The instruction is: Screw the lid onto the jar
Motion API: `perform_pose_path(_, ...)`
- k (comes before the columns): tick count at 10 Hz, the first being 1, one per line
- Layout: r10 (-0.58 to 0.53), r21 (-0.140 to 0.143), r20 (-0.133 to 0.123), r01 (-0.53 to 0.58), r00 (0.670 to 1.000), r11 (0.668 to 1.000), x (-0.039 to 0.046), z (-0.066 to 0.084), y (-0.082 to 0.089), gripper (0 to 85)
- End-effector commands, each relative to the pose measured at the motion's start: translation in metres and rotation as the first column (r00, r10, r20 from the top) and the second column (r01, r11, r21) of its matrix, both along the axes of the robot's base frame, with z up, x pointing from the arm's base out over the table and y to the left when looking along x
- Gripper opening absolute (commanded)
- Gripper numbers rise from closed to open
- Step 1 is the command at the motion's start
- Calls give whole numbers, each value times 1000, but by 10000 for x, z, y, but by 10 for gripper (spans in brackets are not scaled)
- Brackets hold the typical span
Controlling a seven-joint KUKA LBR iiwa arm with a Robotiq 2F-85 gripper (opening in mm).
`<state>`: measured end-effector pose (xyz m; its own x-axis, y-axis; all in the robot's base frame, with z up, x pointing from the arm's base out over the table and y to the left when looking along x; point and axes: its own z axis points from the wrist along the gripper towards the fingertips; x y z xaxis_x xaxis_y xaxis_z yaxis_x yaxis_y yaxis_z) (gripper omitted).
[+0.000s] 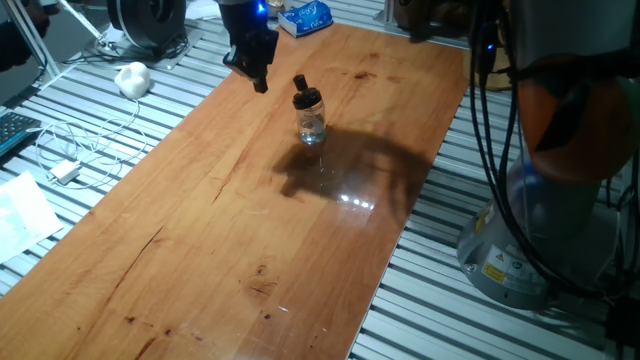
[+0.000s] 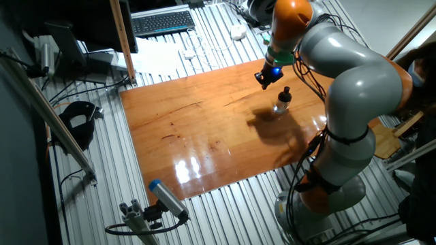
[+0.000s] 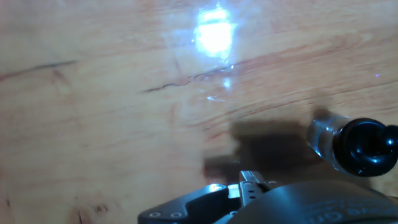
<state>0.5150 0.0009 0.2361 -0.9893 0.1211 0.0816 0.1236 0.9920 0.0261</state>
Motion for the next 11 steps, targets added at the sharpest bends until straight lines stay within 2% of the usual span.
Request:
perform_pose_path(1, 10, -29, -9, -10, 1000, 1000, 0, -2, -1, 0)
perform_pose_path(2, 19, -27, -27, -20, 999, 999, 0, -2, -1, 0)
perform_pose_path(3, -11, -27, -20, 11, 1000, 1000, 0, -2, -1, 170)
perform_pose_path(4, -17, -67, -27, 15, 999, 998, 0, -2, -1, 340)
perform_pose_path(5, 4, -66, -49, -7, 999, 998, 40, 7, -73, 510)
perform_pose_path(6, 32, -53, -97, -37, 995, 998, 188, 54, -373, 510)
perform_pose_path(8, 34, -20, -131, -37, 991, 999, 335, 64, -742, 510)
perform_pose_path(9, 34, -19, -137, -37, 990, 999, 368, 17, -875, 510)
perform_pose_path(11, 29, -21, -137, -33, 990, 999, 343, -117, -1160, 510)
